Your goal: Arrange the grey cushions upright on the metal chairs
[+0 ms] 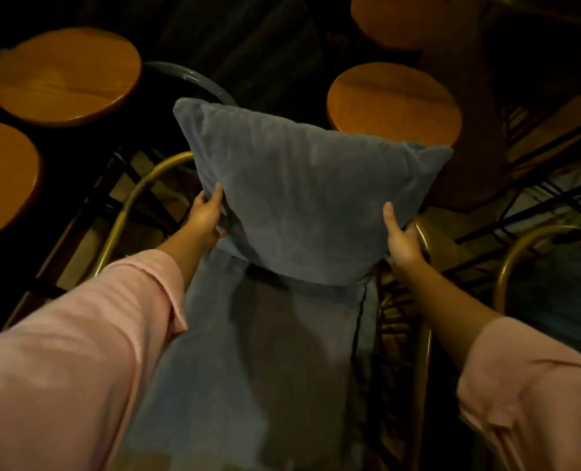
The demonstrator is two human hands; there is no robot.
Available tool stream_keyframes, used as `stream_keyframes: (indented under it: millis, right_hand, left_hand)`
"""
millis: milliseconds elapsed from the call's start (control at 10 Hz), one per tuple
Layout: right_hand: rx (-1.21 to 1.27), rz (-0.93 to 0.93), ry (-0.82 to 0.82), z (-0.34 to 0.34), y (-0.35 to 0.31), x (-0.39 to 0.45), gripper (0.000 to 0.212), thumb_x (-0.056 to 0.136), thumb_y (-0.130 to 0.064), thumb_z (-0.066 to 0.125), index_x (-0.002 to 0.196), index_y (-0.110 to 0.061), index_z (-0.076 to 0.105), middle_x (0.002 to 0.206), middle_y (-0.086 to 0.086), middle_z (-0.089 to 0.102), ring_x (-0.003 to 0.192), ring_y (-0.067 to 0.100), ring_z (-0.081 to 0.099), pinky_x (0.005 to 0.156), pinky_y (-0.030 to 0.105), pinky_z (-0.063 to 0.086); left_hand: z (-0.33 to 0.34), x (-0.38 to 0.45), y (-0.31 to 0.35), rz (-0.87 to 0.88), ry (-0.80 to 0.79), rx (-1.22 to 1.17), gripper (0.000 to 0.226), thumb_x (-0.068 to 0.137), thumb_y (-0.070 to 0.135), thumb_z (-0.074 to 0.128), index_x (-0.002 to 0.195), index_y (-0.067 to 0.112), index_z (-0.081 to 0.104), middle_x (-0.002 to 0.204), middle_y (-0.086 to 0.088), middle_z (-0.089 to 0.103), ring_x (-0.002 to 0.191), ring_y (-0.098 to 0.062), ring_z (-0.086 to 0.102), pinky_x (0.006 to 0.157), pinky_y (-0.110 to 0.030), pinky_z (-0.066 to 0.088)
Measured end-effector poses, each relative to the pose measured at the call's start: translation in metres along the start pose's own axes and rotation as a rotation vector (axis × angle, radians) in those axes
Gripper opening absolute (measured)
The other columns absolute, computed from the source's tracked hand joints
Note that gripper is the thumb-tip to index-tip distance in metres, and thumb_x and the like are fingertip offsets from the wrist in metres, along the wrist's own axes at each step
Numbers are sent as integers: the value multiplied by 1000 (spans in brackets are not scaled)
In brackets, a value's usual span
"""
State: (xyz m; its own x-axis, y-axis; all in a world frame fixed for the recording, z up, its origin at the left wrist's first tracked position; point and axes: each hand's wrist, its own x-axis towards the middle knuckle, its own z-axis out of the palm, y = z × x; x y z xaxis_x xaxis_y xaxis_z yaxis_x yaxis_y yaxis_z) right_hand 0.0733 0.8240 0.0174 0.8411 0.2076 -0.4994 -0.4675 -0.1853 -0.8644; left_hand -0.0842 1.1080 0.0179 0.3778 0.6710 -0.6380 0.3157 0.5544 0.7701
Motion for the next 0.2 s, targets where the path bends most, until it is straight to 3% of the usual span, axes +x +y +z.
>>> stream_keyframes:
  millis: [100,200]
  right_hand:
    - [-78,95,-10,-6,11,-17,99,83,-63,65,157,-16,19,158,6,39,142,31,43,110,46,42]
    - [-196,236,-24,-11,28,-40,91,92,-60,56,159,-15,14,160,10,35,142,35,42,104,49,45]
  left_hand:
    - [-10,-29,-12,61,9,153,60,97,34,55,150,17,31,150,-5,42,130,-28,48,86,-37,50]
    - [-22,-68,-38,39,13,294,58,97,31,57,147,12,35,147,-8,46,131,-31,48,90,-36,42]
